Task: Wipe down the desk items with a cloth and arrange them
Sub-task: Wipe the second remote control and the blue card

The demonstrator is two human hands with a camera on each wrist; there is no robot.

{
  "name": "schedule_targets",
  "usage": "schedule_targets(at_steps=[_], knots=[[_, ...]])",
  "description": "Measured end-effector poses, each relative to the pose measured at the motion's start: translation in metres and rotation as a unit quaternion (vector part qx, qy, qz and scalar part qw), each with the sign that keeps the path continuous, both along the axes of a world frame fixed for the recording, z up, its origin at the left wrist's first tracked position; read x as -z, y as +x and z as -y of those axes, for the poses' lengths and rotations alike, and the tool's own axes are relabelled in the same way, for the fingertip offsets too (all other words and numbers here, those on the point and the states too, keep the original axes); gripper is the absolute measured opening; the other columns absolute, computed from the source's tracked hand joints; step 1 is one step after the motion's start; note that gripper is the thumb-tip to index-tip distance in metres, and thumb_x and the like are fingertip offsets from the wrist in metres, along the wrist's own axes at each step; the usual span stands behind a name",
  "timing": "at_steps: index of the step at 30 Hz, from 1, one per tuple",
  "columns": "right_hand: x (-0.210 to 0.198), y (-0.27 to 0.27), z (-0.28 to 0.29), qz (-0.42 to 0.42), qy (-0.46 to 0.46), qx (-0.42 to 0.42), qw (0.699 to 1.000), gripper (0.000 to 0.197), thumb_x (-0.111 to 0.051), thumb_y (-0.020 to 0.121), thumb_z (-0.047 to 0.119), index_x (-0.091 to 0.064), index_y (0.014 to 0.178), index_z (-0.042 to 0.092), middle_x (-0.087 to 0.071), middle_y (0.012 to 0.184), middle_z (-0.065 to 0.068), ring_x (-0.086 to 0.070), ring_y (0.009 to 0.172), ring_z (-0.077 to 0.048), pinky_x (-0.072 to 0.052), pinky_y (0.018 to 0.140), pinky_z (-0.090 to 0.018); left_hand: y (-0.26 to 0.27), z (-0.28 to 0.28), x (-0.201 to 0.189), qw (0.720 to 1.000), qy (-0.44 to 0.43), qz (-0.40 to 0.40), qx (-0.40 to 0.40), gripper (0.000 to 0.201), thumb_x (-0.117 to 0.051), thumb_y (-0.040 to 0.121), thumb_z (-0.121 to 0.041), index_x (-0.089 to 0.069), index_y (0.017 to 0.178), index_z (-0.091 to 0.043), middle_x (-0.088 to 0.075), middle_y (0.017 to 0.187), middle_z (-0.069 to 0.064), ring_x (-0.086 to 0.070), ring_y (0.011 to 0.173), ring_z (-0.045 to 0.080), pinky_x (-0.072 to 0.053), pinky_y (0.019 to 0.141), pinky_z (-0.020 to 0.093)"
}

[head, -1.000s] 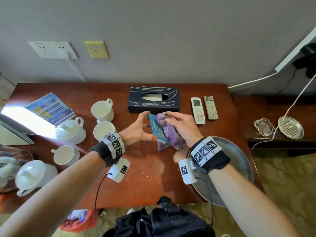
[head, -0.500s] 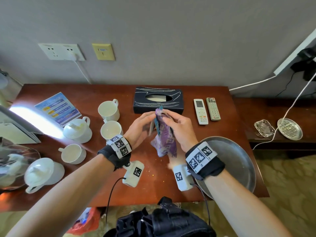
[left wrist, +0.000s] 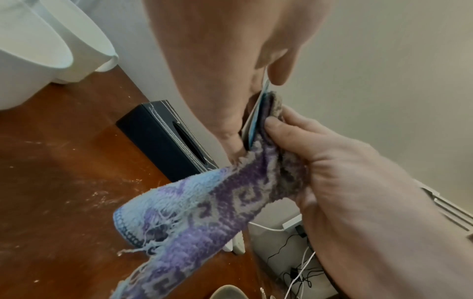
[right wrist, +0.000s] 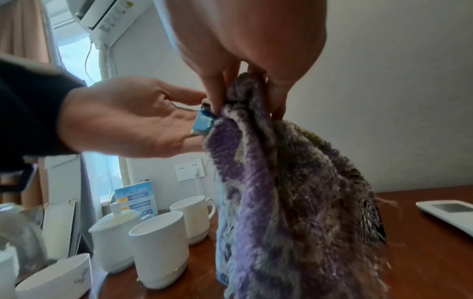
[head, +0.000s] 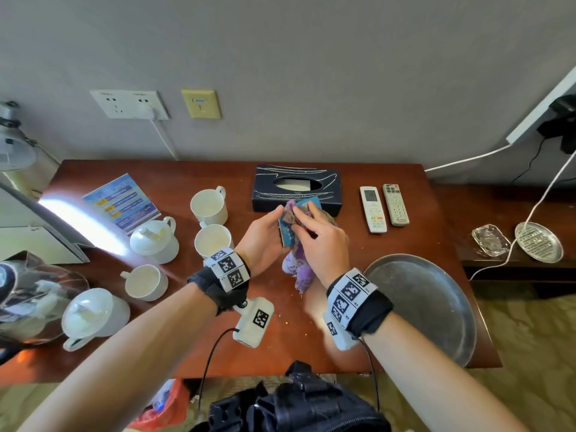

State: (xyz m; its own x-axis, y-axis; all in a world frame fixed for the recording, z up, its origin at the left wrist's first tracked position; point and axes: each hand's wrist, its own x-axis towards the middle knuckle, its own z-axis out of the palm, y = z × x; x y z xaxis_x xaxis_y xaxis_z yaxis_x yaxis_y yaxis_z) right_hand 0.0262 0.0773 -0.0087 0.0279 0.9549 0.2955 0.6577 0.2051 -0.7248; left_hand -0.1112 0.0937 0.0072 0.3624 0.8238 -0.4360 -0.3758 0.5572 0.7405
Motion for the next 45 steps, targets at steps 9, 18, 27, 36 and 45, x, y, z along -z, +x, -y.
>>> schedule_targets(at_steps=[9, 18, 27, 36, 45], knots=[[0.002, 0.013, -0.009, 0.029, 0.099, 0.017, 0.995, 0.029, -0.068, 0.091, 0.010, -0.072, 0.119, 0.017, -0.067, 0.124, -0.013, -0.065, 0.116, -0.026, -0.056, 0.095, -0.042, 0.011, -0.001, -0.010, 1.000, 0.013, 0.012, -0.016, 0.043, -0.027, 0.109, -0.038, -0.060, 0.126, -0.015, -0.066, 0.131, 0.010, -0.060, 0.124, 0.024, -0.047, 0.107, 0.040], [0.002, 0.010, -0.001, 0.094, 0.144, -0.044, 0.984, 0.029, -0.060, 0.094, 0.013, -0.071, 0.120, 0.019, -0.068, 0.124, -0.012, -0.069, 0.109, -0.028, -0.057, 0.088, -0.035, 0.006, -0.005, -0.009, 0.999, 0.019, -0.010, -0.033, 0.051, -0.027, 0.108, -0.041, -0.050, 0.140, -0.009, -0.062, 0.136, 0.016, -0.060, 0.125, 0.027, -0.046, 0.108, 0.042], [-0.026, 0.009, -0.017, 0.016, 0.107, 0.051, 0.993, 0.032, -0.063, 0.091, 0.004, -0.073, 0.118, 0.018, -0.072, 0.115, -0.009, -0.071, 0.101, -0.023, -0.050, 0.086, -0.022, 0.017, -0.005, -0.023, 0.999, 0.040, -0.007, -0.015, 0.047, -0.024, 0.109, -0.038, -0.057, 0.132, -0.014, -0.068, 0.126, 0.010, -0.066, 0.115, 0.023, -0.052, 0.097, 0.037], [-0.006, 0.017, -0.006, 0.099, 0.171, -0.023, 0.980, 0.031, -0.056, 0.093, 0.015, -0.072, 0.120, 0.019, -0.070, 0.121, -0.012, -0.071, 0.104, -0.028, -0.062, 0.077, -0.040, 0.013, -0.005, -0.024, 0.999, 0.023, 0.006, -0.023, 0.049, -0.025, 0.109, -0.037, -0.053, 0.138, -0.010, -0.067, 0.126, 0.013, -0.066, 0.111, 0.023, -0.054, 0.092, 0.036], [0.015, 0.023, 0.010, 0.158, 0.212, -0.106, 0.959, 0.037, -0.069, 0.084, 0.001, -0.073, 0.118, 0.014, -0.068, 0.125, -0.010, -0.064, 0.118, -0.028, -0.060, 0.083, -0.042, 0.018, -0.003, -0.026, 0.999, 0.008, 0.003, -0.039, 0.044, -0.025, 0.109, -0.038, -0.049, 0.141, -0.018, -0.062, 0.135, 0.016, -0.067, 0.113, 0.024, -0.055, 0.089, 0.038]])
